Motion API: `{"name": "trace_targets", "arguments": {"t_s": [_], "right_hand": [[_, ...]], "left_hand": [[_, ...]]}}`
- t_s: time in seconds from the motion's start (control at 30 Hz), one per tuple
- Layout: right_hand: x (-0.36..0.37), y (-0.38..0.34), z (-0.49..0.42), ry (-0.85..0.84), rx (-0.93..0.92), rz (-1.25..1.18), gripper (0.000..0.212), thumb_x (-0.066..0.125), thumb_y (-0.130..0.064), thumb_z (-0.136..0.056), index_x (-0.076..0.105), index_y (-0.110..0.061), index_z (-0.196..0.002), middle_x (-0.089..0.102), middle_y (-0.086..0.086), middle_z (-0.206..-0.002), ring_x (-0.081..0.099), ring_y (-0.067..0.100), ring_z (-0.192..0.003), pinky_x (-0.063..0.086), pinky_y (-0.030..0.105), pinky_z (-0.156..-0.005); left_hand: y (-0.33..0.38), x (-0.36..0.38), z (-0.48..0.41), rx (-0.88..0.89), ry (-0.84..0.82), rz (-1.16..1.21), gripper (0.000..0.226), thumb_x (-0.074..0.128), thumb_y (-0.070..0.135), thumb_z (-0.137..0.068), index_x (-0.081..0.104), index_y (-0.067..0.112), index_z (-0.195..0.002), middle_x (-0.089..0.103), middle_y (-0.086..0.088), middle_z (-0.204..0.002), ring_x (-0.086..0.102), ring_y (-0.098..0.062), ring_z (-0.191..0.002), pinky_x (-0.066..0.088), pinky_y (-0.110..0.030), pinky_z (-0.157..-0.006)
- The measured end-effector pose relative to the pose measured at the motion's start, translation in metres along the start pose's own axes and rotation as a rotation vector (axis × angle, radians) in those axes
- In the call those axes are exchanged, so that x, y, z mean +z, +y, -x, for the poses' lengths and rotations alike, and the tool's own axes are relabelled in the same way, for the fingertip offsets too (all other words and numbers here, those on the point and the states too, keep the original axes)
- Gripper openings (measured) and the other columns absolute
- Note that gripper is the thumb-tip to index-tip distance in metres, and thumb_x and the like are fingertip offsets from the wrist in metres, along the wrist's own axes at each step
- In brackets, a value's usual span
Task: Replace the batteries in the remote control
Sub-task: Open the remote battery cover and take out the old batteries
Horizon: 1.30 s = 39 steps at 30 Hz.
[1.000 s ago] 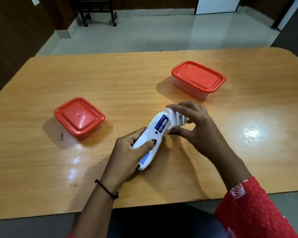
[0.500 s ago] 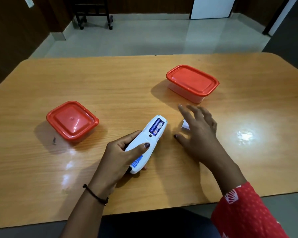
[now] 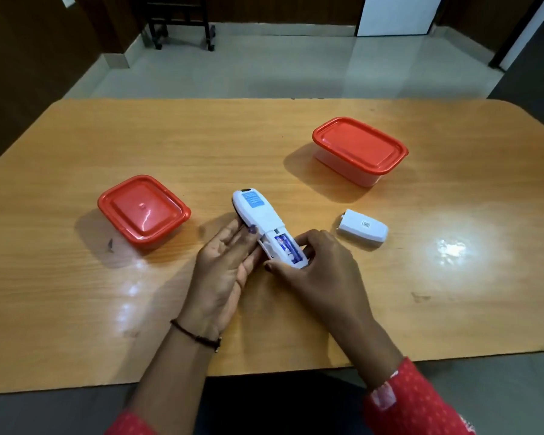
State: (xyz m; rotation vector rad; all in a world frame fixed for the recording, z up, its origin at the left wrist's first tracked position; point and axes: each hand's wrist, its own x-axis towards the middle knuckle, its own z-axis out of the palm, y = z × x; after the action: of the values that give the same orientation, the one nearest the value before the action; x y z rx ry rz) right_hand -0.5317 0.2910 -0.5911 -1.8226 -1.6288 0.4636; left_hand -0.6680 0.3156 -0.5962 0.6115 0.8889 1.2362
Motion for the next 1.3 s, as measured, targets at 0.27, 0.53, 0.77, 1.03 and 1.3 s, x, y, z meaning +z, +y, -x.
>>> {"name": "trace_targets", "arguments": {"t_s": [0.27, 0.53, 0.77, 1.03, 1.3], "right_hand": [[0.017, -0.010, 0.023, 0.011, -0.045, 0.125, 0.047, 0.067, -0.048, -0.075, 0.057, -0.013, -0.104, 0.056, 0.004, -0.099, 0.057, 0.025, -0.093, 0.044, 0.036, -0.073], [-0.010, 0.003, -0.002, -0.176, 0.130, -0.185, 0.027, 0.060, -0.044, -0.085, 0.066, -0.025, -0.102, 0.066, -0.008, -0.078, 0.062, 0.009, -0.072, 0.043, 0.027, -0.062], [-0.006, 0.001, -0.015, -0.268, -0.059, -0.098, 0.022, 0.049, -0.015, -0.093, 0.062, -0.027, -0.106, 0.062, -0.003, -0.105, 0.058, 0.013, -0.090, 0.049, 0.036, -0.078], [0.001, -0.009, -0.017, -0.263, -0.144, 0.011, 0.015, 0.050, -0.015, -0.093, 0.061, -0.015, -0.103, 0.056, 0.006, -0.094, 0.055, 0.024, -0.081, 0.044, 0.037, -0.071], [0.012, -0.017, -0.020, -0.267, -0.121, 0.089, 0.012, 0.038, -0.014, -0.097, 0.049, -0.008, -0.097, 0.041, 0.006, -0.092, 0.054, 0.035, -0.072, 0.046, 0.047, -0.066]], "left_hand": [[-0.007, -0.004, 0.001, 0.326, 0.063, -0.818, 0.043, 0.061, -0.001, -0.086, 0.057, 0.011, -0.127, 0.061, 0.015, -0.121, 0.059, 0.016, -0.093, 0.044, -0.003, -0.076], [0.008, -0.017, 0.001, 0.231, -0.120, -0.877, 0.051, 0.063, 0.007, -0.086, 0.048, 0.010, -0.134, 0.038, 0.004, -0.149, 0.040, 0.003, -0.128, 0.040, -0.007, -0.093], [0.005, -0.021, 0.007, 0.238, -0.234, -1.265, 0.103, 0.077, 0.048, -0.064, 0.017, 0.036, -0.147, -0.006, 0.036, -0.147, -0.029, 0.012, -0.132, -0.008, -0.022, -0.113], [-0.003, -0.025, -0.001, 0.289, -0.258, -1.330, 0.102, 0.069, 0.060, -0.064, 0.018, 0.029, -0.147, 0.007, 0.017, -0.157, -0.006, 0.003, -0.143, -0.005, -0.029, -0.120], [-0.006, -0.024, -0.003, 0.292, -0.211, -1.308, 0.096, 0.076, 0.044, -0.068, 0.022, 0.031, -0.146, 0.013, 0.017, -0.157, -0.001, 0.002, -0.144, -0.012, -0.031, -0.118]]}}
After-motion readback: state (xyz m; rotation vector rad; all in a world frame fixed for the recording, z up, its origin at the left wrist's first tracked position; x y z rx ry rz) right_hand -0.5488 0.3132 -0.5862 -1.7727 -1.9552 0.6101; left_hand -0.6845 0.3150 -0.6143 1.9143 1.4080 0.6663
